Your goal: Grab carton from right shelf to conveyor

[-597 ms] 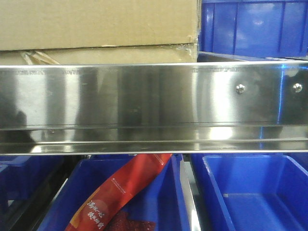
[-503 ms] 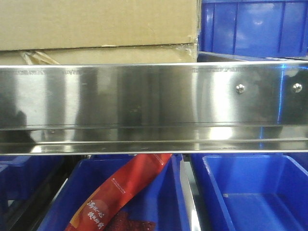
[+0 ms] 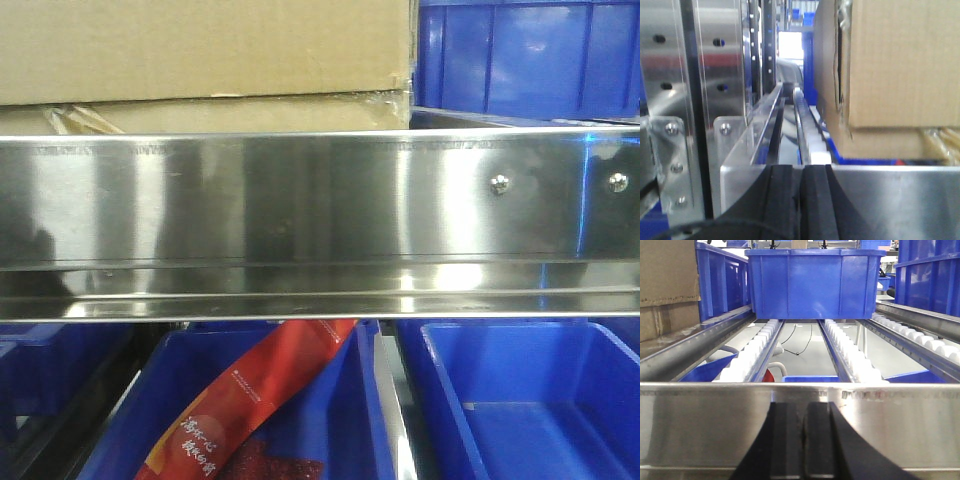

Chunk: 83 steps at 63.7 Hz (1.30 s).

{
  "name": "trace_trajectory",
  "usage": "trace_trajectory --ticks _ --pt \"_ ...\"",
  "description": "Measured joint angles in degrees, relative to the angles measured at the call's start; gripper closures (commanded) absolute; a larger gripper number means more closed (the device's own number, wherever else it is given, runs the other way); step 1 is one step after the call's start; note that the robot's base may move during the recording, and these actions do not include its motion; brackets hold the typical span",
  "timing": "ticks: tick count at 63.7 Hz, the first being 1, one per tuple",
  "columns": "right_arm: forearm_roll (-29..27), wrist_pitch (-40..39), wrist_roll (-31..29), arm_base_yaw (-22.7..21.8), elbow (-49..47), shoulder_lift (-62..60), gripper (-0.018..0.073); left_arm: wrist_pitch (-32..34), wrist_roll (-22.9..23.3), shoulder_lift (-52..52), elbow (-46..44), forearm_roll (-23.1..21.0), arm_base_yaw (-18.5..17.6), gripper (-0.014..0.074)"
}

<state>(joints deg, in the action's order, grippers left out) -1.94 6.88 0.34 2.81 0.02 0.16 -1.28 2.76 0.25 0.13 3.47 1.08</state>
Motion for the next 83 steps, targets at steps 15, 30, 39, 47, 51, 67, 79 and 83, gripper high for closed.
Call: trace_trajectory --ticks 15,30,39,47,51,67,79,83 --pt "0.0 -2.1 0.0 0.0 0.0 0.0 0.0627 6.5 0.0 0.0 0.0 -0.3 0.0 0.0582" --pt "-2.0 -3.9 0.0 0.0 -3.1 0.0 0.0627 1.3 0.0 -0.1 -8.5 -0.2 0.0 0.0524" --pt "-2.5 4.1 0.0 0.1 -13.7 0.0 0.0513 -8.0 0.0 3.4 -20.7 2.6 0.0 0.0335" --pt "-2.6 6.9 0.0 0.1 -22.7 3.3 0.0174 -15.7 0.0 10.5 -30.0 3.9 0.0 0.0185" --pt "-2.6 7.5 0.0 0.1 -26.4 6.0 0.0004 -18.1 0.0 15.5 -34.6 4.0 0.0 0.0139" --pt "-2.8 9.4 0.0 0.2 -35.6 16.9 -0.0009 -22.6 0.0 31.0 -47.2 4.3 -4.9 0.0123" --pt "-9.6 19.1 -4.9 5.1 -50.1 28.8 -0.0009 -31.8 0.0 44.1 -61.5 4.3 -10.0 0.0123" --pt "-11.5 21.6 -6.4 7.7 -55.1 32.7 -0.0009 -35.1 0.0 48.2 -66.3 4.2 -10.2 0.0123"
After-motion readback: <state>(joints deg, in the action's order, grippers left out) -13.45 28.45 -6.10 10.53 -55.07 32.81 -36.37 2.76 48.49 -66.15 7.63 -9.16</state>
